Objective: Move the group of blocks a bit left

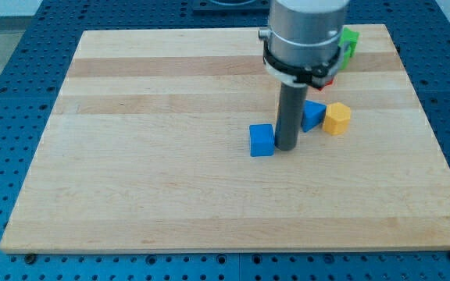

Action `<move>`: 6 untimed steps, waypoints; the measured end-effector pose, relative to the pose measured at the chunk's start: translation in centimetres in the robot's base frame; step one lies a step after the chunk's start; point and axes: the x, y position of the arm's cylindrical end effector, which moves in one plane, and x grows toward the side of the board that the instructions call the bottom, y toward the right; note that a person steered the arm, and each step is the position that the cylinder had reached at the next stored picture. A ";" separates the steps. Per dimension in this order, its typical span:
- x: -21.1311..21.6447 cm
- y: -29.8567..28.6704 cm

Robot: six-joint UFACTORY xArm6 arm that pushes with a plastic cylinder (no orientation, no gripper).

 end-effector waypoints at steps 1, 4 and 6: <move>1.4 4.2; -1.0 14.0; -2.4 11.7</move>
